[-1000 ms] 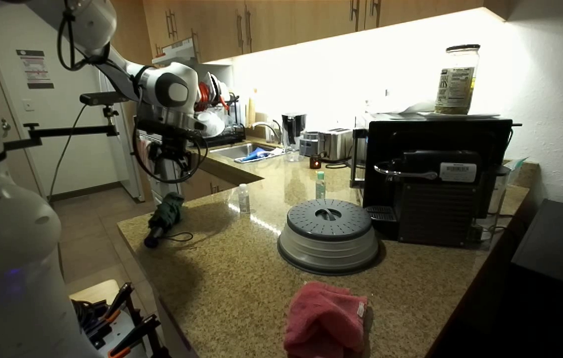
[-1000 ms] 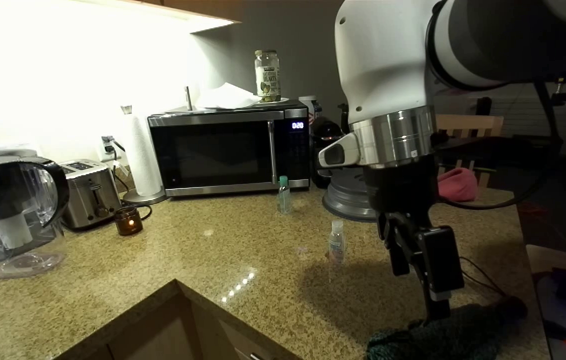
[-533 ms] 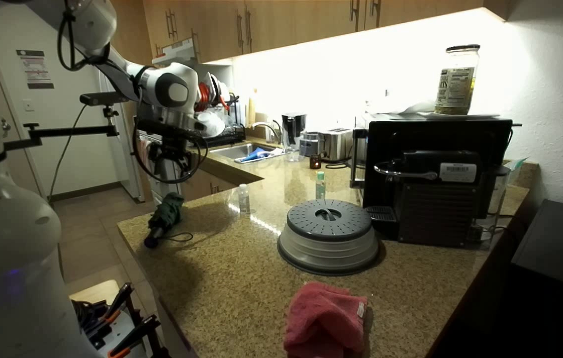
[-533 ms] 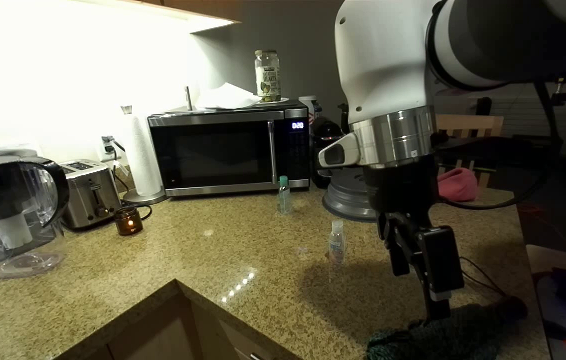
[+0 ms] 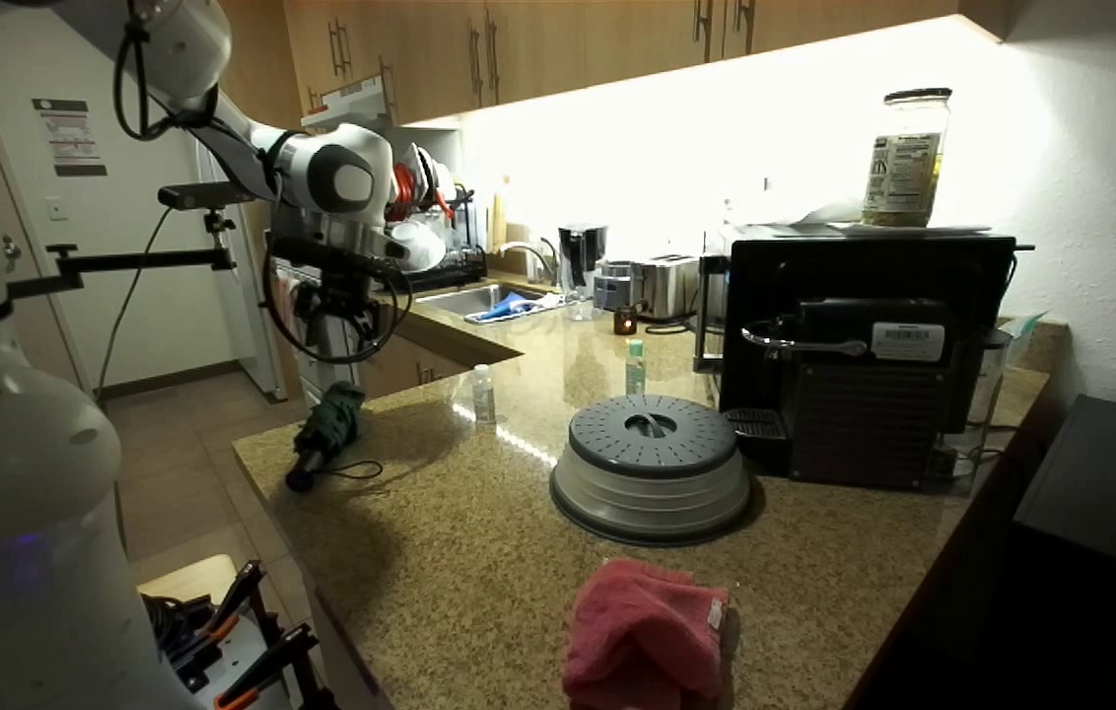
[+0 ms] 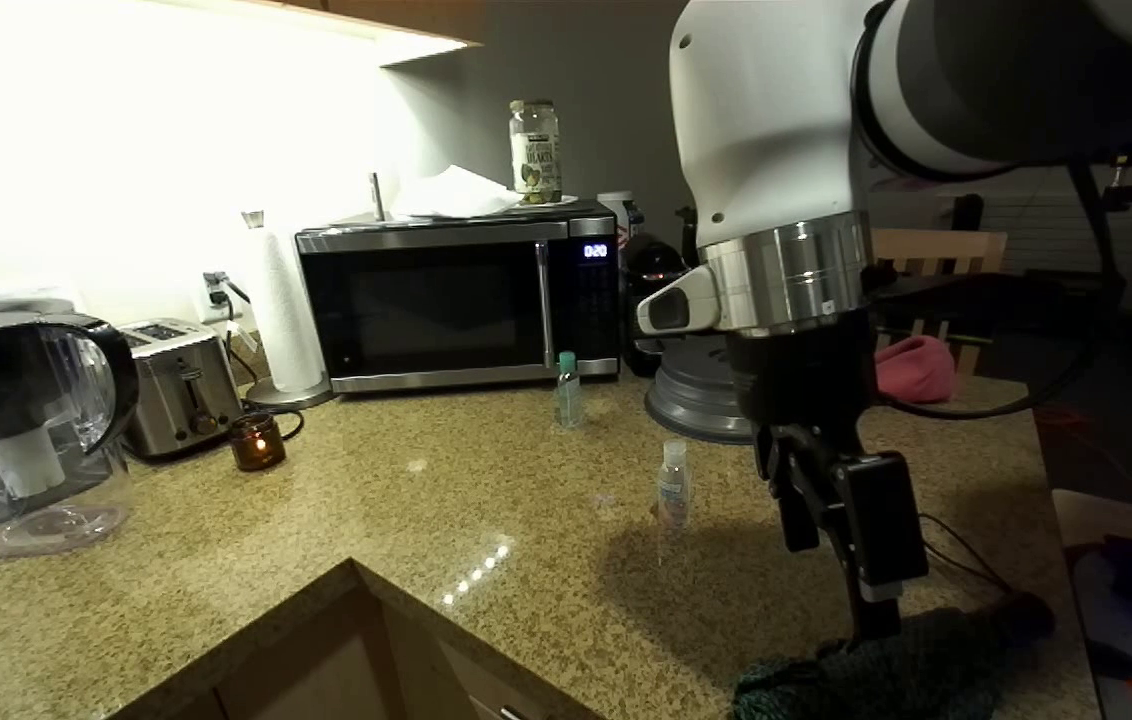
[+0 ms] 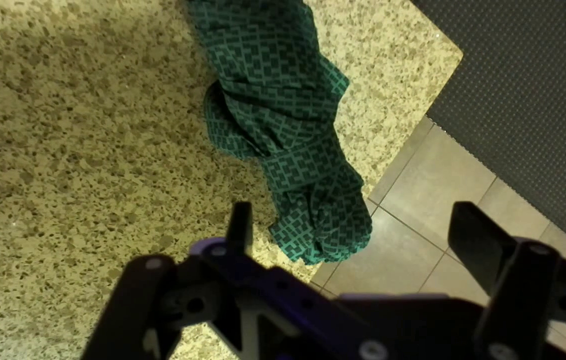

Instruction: Move the umbrella farther from you

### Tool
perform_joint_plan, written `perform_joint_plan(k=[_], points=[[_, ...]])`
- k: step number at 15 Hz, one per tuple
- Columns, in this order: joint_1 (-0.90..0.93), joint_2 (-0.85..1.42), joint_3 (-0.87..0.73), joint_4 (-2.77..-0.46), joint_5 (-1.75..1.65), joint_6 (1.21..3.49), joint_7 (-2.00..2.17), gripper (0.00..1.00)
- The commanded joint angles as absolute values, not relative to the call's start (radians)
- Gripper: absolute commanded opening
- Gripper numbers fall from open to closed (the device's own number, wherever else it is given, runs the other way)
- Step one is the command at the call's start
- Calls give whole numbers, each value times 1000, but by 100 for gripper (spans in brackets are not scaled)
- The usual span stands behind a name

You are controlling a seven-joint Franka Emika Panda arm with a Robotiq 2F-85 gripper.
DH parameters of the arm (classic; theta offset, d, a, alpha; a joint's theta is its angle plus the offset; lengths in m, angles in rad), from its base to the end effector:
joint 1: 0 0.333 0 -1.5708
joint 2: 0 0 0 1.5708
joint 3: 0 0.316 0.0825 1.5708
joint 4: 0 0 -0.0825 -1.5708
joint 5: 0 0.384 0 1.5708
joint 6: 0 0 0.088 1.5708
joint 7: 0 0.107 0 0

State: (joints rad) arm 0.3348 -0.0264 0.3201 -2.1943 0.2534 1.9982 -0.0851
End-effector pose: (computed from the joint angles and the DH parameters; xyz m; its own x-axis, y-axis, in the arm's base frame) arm 0.3933 0.3218 0.3839 0.7962 0.5828 -0.1627 0.5482 -0.8086 -0.2137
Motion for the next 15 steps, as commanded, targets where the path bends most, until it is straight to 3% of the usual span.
perform_joint_plan(k=[1, 15], points=[[333, -26, 322, -2193, 253, 1997, -85, 100], [355, -6, 352, -2211, 263, 2033, -251, 100]])
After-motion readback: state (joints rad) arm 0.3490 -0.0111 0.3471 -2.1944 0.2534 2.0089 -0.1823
